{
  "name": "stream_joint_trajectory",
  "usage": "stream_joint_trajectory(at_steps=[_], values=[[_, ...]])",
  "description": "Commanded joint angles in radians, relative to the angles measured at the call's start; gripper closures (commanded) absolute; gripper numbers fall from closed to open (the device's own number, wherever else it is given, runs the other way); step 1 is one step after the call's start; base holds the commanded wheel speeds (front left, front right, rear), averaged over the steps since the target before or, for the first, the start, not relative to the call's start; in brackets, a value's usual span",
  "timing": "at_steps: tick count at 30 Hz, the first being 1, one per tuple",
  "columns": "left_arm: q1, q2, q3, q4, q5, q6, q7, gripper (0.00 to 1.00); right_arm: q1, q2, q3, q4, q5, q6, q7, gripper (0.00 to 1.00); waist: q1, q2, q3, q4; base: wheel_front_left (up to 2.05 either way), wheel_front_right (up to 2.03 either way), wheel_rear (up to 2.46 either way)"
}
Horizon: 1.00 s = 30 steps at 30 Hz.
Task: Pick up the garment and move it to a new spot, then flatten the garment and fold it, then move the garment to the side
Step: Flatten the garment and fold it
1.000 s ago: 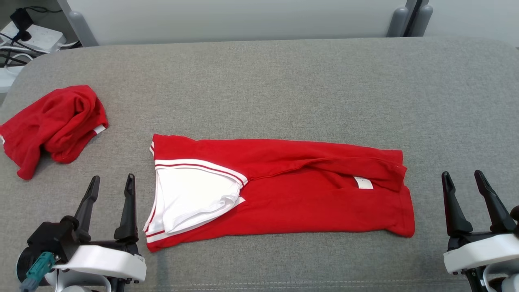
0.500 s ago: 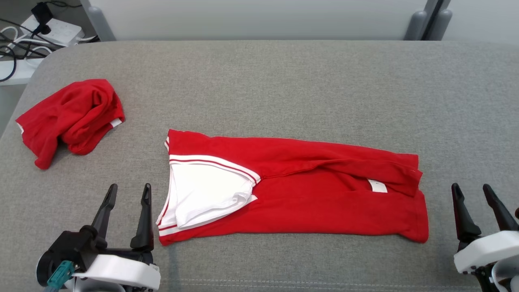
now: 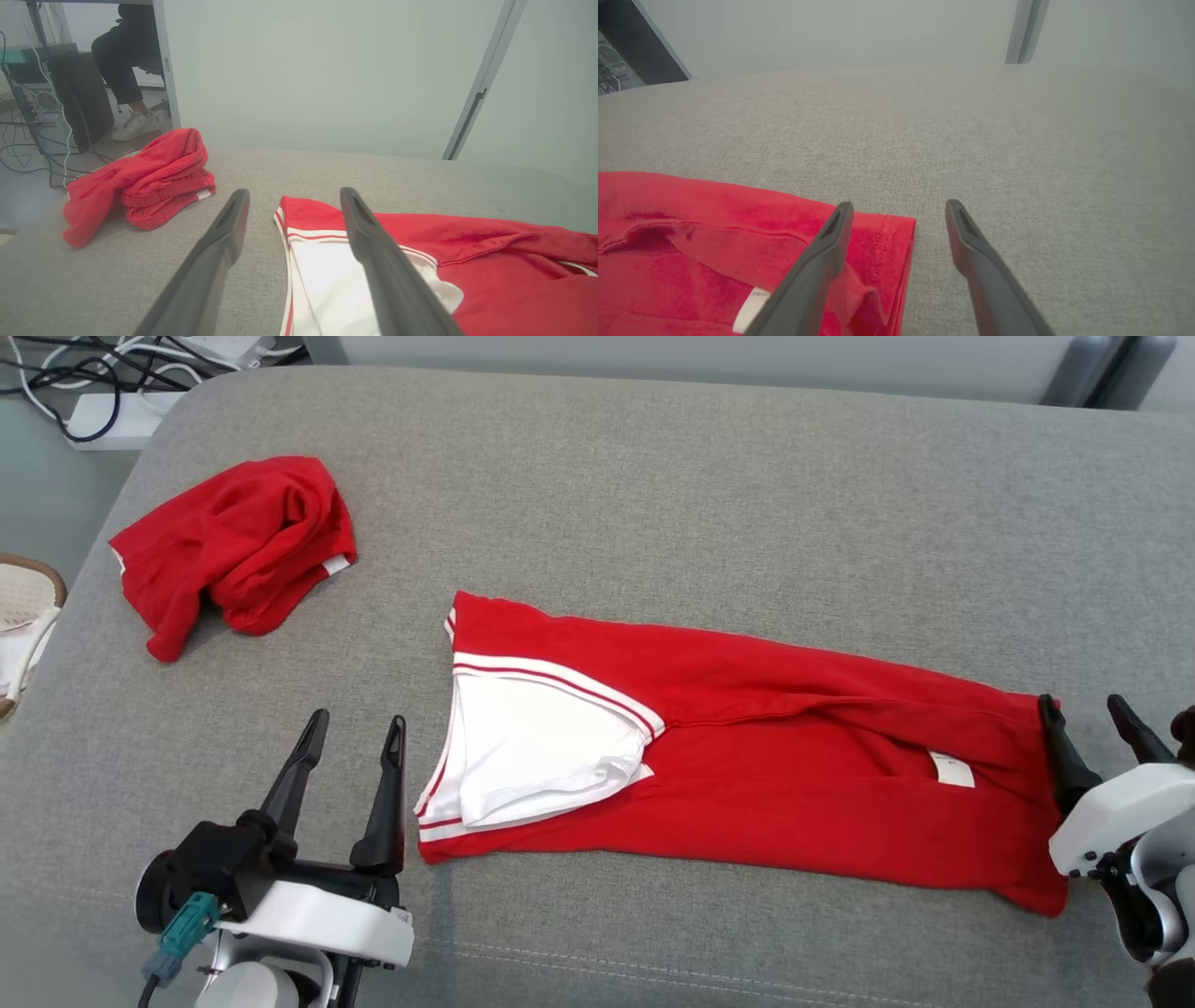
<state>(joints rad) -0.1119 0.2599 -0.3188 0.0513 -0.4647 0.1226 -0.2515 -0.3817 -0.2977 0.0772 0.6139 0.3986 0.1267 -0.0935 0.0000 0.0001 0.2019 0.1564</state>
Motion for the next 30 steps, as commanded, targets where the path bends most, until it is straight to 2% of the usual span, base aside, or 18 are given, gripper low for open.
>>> stream_joint_trajectory(at_steps=[1,7,13,19,30], values=[[-0.052,0.008,0.035,-0.013,0.015,-0.012,-0.01,0.0,-0.022,-0.026,0.027,0.01,0.011,0.004,0.017,0.0,0.0,-0.0001,0.008,0.01,0.0,0.0,0.0],[-0.058,-0.012,0.046,0.001,0.029,-0.028,-0.01,0.0,-0.049,-0.023,0.068,0.073,0.035,0.004,0.066,0.0,0.0,-0.0001,0.016,0.019,0.0,0.0,0.0],[-0.057,-0.033,0.067,0.011,0.048,-0.043,-0.01,0.0,-0.033,-0.027,0.116,0.077,0.078,0.004,0.135,0.0,0.0,-0.0001,0.026,0.01,0.0,0.0,0.0],[-0.056,-0.051,0.086,0.014,0.068,-0.057,-0.01,0.0,0.018,-0.039,0.155,0.028,0.114,0.004,0.226,0.0,0.0,-0.0001,0.034,-0.002,0.0,0.0,0.0],[-0.057,-0.085,0.112,0.03,0.091,-0.086,-0.01,0.0,0.123,-0.021,0.145,-0.116,0.13,0.004,0.398,0.0,0.0,-0.0001,0.045,-0.007,0.0,0.0,0.0]])
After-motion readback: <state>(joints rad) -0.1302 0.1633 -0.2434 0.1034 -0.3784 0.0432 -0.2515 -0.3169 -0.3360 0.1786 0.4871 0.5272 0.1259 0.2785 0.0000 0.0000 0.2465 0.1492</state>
